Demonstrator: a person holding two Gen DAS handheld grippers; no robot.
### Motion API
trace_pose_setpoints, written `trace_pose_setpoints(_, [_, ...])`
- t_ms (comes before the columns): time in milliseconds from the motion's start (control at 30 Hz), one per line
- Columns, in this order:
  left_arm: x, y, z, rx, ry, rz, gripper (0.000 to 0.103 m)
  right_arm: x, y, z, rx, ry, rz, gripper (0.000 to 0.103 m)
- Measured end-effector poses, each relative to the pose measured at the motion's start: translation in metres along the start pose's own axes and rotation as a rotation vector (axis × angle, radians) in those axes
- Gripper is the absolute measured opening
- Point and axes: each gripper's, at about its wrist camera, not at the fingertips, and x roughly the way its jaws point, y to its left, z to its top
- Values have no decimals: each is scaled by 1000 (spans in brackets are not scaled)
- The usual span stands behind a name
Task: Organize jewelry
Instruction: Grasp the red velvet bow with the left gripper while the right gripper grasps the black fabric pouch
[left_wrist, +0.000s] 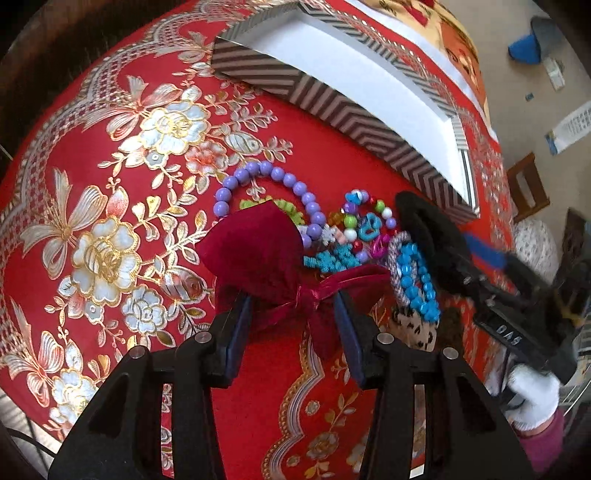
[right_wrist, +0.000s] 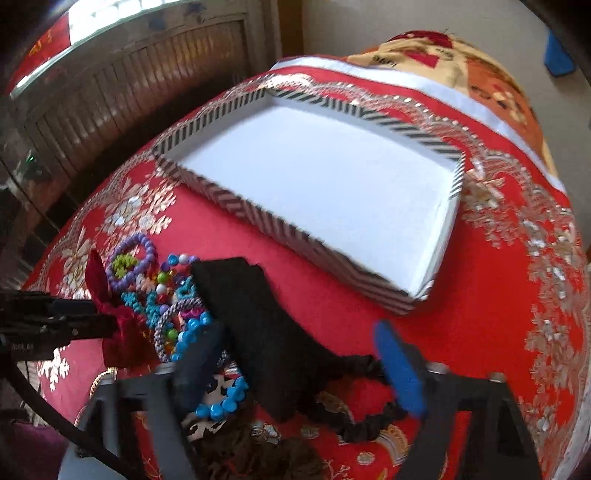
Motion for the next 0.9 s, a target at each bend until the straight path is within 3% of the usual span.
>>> trace_pose_setpoints(67, [0,4,0,-6,-4,-6,26,6,0,-3,4,20,48,38])
trace_pose_setpoints(133, [0,7,-2,-4,-7,-34,19,6,3,-7,-5,16,53,32])
trace_pose_setpoints(167, [-1,7,-4,2,-9,-37,14,5,5,-8,-12,9,53,24])
trace_pose_setpoints(267, [-9,7,-8,19,-36,-26,8,-2,8,-12,-20,-3,81,13])
trace_pose_setpoints(633, [-60,7,-10,68,-124,-21,6,-48,8,-16,4,-109,85,9])
trace_pose_setpoints(900, [-83,-21,35,149,-214,-3,6,-80,-11,-2,97,-194,108,9])
